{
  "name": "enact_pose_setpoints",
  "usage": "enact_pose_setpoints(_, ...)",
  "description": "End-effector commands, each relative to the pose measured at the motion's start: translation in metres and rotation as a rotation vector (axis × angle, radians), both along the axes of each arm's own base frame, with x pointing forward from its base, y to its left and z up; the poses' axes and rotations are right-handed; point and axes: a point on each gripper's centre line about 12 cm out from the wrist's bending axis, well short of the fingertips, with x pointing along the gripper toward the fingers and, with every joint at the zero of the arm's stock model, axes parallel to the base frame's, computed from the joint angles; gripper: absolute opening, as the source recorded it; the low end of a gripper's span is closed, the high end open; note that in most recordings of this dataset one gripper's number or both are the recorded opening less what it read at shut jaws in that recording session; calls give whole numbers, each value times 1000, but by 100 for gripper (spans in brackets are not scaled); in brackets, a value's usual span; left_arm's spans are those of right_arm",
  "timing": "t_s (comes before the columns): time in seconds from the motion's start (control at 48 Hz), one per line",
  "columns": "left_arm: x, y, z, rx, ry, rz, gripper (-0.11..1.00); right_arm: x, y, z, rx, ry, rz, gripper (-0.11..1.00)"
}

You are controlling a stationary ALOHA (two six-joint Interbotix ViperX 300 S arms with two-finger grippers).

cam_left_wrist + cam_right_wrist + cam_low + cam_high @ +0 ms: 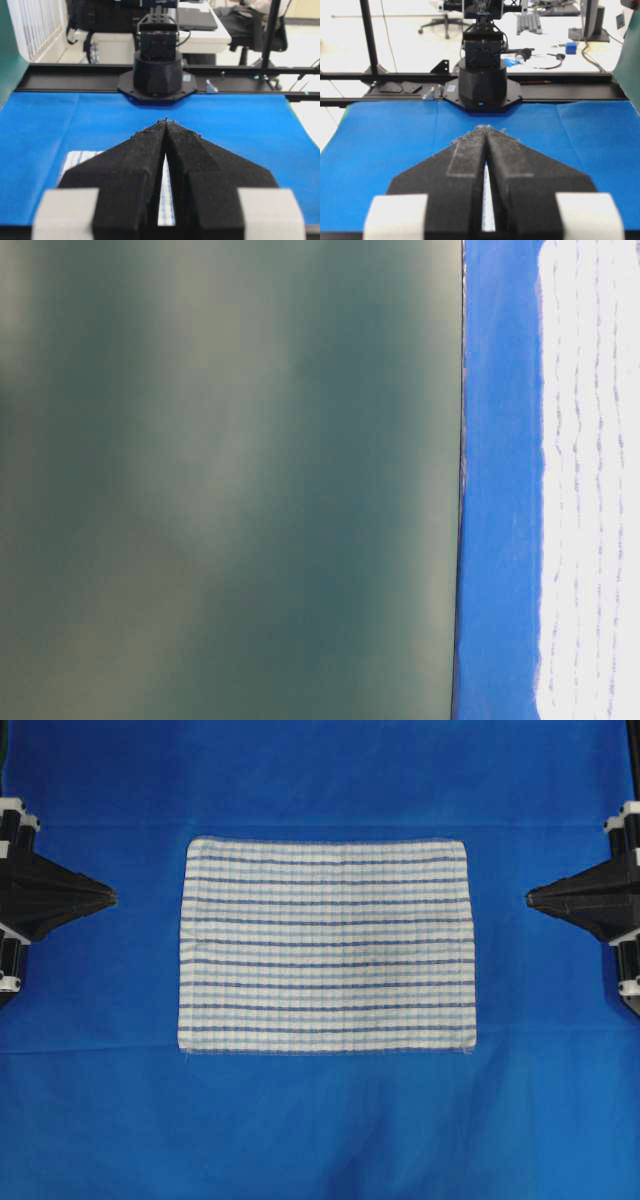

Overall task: Fold the blue towel.
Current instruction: 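Move both grippers to the far corners of the striped towel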

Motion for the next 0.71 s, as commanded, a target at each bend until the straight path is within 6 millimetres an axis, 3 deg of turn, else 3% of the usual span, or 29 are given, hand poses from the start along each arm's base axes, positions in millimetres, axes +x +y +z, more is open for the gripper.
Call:
enact_pose_setpoints(0.0,7,2,0,-56,20,13,1,4,-2,6,4,-9,-11,3)
enact_pose_setpoints(0.312,17,20,-24,-85,141,97,1,21,-35,-22,84,264,-158,3)
enact_pose_setpoints(0.687,31,67,-79,-148,366,297,2,31,-86,-82,203,544,-369,3)
